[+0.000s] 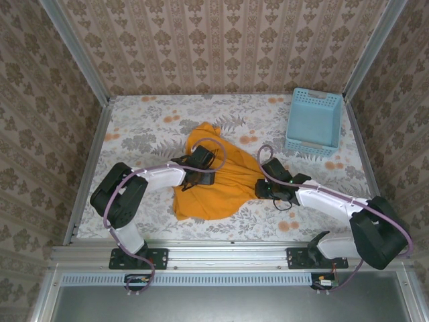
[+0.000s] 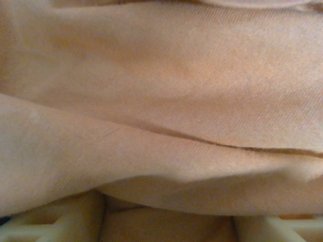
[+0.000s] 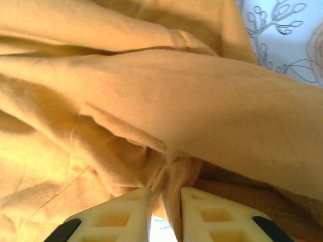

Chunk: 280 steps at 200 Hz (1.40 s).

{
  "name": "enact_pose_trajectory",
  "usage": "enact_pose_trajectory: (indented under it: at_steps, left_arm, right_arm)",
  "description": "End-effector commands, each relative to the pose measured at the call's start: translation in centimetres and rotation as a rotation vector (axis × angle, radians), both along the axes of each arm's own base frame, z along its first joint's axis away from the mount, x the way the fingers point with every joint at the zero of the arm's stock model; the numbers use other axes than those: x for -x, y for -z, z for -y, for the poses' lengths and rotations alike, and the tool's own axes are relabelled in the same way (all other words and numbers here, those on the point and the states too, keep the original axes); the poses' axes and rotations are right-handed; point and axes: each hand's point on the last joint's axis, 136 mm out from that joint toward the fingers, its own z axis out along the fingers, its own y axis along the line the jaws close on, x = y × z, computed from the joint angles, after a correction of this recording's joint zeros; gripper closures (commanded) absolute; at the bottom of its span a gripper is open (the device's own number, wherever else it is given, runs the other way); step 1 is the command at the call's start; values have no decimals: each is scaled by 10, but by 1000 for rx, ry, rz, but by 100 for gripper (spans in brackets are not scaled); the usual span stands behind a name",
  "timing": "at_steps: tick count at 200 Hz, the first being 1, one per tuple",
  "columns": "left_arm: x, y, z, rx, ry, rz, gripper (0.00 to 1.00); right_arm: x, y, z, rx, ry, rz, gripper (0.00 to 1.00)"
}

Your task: Fold the inside-out t-shirt

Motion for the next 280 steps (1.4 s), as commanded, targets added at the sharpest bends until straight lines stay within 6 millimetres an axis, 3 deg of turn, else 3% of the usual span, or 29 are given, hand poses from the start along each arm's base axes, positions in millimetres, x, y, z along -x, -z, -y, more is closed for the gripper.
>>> enact_pose_trajectory:
  at_steps: [1, 42, 84, 121, 161, 206, 228, 247, 262, 280]
  left_arm:
    - [17, 23, -3, -43, 23, -89, 33]
    - [17, 23, -3, -49, 24, -92, 34]
    - [14, 24, -8, -77, 7, -90, 34]
    - [9, 28, -27, -105, -73, -107, 34]
    - [4, 27, -40, -110, -124, -105, 34]
    - [4, 26, -40, -96, -126, -106, 34]
    - [5, 22, -38, -78, -113, -96, 34]
    - [6, 19, -36, -70, -98, -92, 34]
    - [8, 18, -35, -65, -88, -86, 34]
    - [10, 16, -32, -59, -79, -81, 34]
  right_arm:
    - [0, -14, -14, -31, -49, 25, 79]
    - [7, -15, -18, -15, -75, 26, 87]
    - [13, -17, -2, 79, -44, 35, 100]
    - [32, -29, 9, 115, -30, 57, 100]
    - [69, -8, 27, 182, 33, -19, 100]
    - [91, 27, 7, 172, 13, -119, 100]
    - [85, 22, 1, 170, -7, -110, 100]
    - [70, -5, -1, 135, -7, -39, 82]
    - [56, -23, 7, 105, 21, 11, 71]
    - [40, -35, 27, 93, 88, 36, 70]
